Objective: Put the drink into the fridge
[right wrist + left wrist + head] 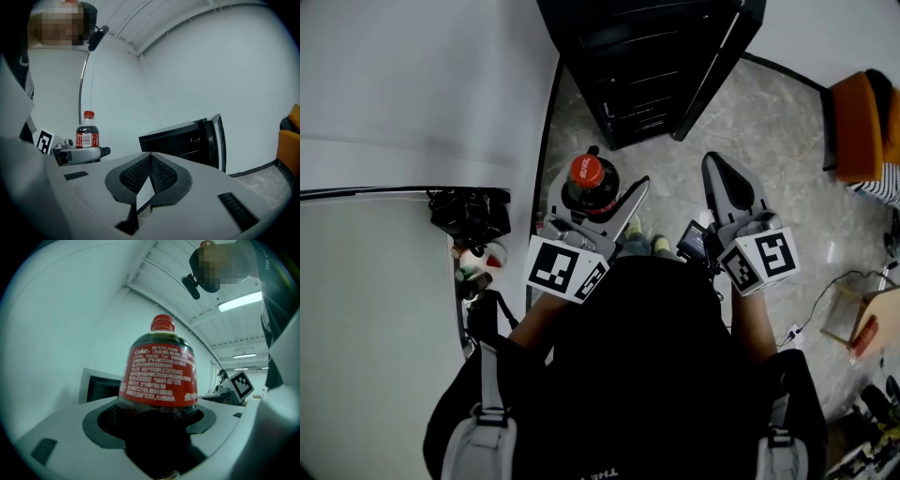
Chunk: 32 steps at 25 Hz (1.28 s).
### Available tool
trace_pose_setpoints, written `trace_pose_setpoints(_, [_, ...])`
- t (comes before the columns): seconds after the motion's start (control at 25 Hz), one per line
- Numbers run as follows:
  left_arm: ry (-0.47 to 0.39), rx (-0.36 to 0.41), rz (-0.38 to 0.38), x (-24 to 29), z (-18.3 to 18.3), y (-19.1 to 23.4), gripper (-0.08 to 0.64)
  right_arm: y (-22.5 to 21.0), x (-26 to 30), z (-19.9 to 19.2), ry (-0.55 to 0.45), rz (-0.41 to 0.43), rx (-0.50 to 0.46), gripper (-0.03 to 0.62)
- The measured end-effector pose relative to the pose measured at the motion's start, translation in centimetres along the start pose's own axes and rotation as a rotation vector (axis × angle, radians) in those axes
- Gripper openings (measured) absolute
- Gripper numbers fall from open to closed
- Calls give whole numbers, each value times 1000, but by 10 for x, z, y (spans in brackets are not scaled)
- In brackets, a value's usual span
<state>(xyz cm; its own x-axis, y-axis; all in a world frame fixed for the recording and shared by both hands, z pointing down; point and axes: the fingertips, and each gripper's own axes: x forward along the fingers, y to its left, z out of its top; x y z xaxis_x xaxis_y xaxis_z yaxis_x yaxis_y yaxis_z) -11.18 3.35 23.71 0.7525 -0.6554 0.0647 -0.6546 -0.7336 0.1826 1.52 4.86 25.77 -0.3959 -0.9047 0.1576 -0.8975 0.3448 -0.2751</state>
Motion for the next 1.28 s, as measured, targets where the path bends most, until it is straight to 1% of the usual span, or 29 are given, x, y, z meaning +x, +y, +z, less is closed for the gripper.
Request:
trace_pose_setpoints(0.12, [2, -14, -20, -3, -2, 6, 347, 3, 7, -4, 4, -12, 2, 9])
trace_pose_setpoints(0.28, [-6, 4, -35, -6, 0, 14, 347, 5, 16, -8, 4, -28, 2, 9])
trace_pose_setpoints(0.44, [-13, 2, -44, -5, 2, 19, 347, 6, 17, -5, 2, -42, -2, 9])
trace_pose_setpoints(0.6, [-23, -8, -45, -2, 5, 22, 347, 4, 18, 2, -19, -36, 26, 9])
trace_pose_setpoints(0.72, [-28, -3, -42, -2, 5, 25, 347, 2, 20, 1, -19, -44, 17, 9])
trace_pose_setpoints(0.84, [-24, 3, -31, -1, 5, 29, 347, 3, 24, 2, -28, -30, 26, 9])
trace_pose_setpoints(1.08, [-4, -14, -21, 16, 1, 28, 347, -15, 26, 0, 0, -45, 16, 9])
trace_pose_setpoints(1.28, [22, -19, -19, 42, -1, 24, 347, -37, 28, 5, -7, -42, 51, 9])
